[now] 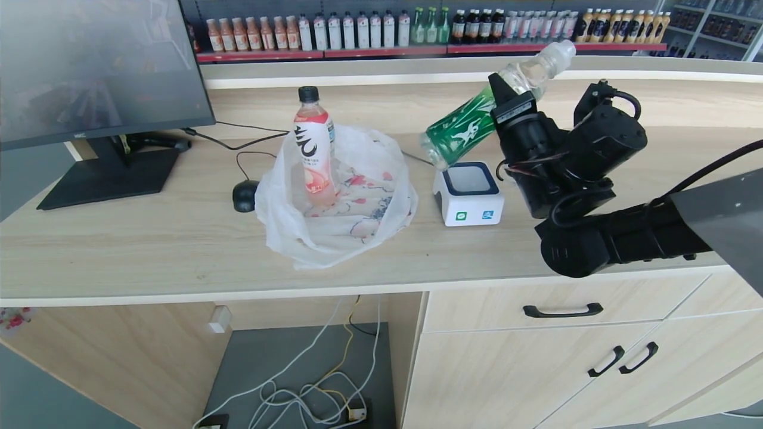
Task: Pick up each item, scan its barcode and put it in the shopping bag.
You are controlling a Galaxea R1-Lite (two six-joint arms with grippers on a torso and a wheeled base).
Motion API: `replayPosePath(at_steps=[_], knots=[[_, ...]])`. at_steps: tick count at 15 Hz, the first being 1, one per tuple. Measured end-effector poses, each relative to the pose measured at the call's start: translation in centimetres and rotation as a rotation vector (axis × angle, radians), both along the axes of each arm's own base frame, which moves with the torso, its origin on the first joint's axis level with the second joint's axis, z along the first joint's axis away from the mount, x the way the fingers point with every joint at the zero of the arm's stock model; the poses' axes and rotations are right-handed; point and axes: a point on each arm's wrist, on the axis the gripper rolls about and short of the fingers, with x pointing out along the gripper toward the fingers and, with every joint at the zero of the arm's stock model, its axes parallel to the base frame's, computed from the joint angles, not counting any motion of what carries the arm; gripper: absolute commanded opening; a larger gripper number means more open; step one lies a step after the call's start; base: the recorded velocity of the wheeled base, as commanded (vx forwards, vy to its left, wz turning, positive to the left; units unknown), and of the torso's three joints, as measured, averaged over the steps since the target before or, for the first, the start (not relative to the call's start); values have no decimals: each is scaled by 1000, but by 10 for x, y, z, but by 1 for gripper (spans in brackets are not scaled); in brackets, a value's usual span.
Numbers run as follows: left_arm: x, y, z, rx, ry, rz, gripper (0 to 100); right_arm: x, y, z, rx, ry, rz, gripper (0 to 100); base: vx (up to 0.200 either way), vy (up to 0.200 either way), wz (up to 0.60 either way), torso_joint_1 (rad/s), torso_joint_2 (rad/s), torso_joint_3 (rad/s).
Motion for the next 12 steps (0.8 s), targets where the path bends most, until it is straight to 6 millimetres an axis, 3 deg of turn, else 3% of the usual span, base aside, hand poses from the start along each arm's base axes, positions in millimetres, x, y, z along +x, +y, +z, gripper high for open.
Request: replayPosePath(at_steps=[7, 12], knots=[[0, 0, 0, 0, 0, 0, 100, 14, -17, -16, 181, 73, 61, 0, 0, 0, 0, 0, 0, 0], [0, 0, 0, 0, 0, 0, 100, 14, -21, -41, 265, 173, 109, 0, 0, 0, 0, 0, 0, 0]])
